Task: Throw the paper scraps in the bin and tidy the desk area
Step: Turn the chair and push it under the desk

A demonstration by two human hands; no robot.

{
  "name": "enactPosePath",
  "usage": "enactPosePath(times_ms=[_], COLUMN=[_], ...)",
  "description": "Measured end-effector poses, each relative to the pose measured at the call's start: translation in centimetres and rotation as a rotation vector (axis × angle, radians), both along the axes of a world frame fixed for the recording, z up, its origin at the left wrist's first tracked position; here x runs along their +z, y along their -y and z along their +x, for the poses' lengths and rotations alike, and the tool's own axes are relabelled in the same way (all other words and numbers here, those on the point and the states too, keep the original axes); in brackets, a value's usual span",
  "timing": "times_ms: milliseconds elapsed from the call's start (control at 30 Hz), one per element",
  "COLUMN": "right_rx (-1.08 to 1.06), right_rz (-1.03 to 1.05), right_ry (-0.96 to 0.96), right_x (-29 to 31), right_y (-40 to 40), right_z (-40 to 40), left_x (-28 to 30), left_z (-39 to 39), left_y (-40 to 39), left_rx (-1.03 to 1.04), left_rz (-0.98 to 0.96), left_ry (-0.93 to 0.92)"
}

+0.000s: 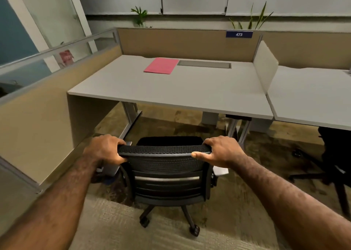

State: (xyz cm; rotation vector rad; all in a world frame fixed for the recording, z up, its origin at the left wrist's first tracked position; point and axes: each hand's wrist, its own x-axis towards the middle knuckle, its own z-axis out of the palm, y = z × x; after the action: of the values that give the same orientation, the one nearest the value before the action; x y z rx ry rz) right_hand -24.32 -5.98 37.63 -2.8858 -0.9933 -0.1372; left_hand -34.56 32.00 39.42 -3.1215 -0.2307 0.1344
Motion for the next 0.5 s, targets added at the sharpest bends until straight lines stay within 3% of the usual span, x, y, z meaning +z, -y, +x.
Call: enactPosePath(times_ms=[500], right_rx=[-0.235], right_rz=[0.085], right_ry=[0.067], right_x=[-0.9], right_y=[-13.9], right_z=[5.5], left_x=[-0.1], left_z=[10.5], left_y=[-13.8], left_rx=[-0.090], left_rz=[-0.078], left_ry=[0.020])
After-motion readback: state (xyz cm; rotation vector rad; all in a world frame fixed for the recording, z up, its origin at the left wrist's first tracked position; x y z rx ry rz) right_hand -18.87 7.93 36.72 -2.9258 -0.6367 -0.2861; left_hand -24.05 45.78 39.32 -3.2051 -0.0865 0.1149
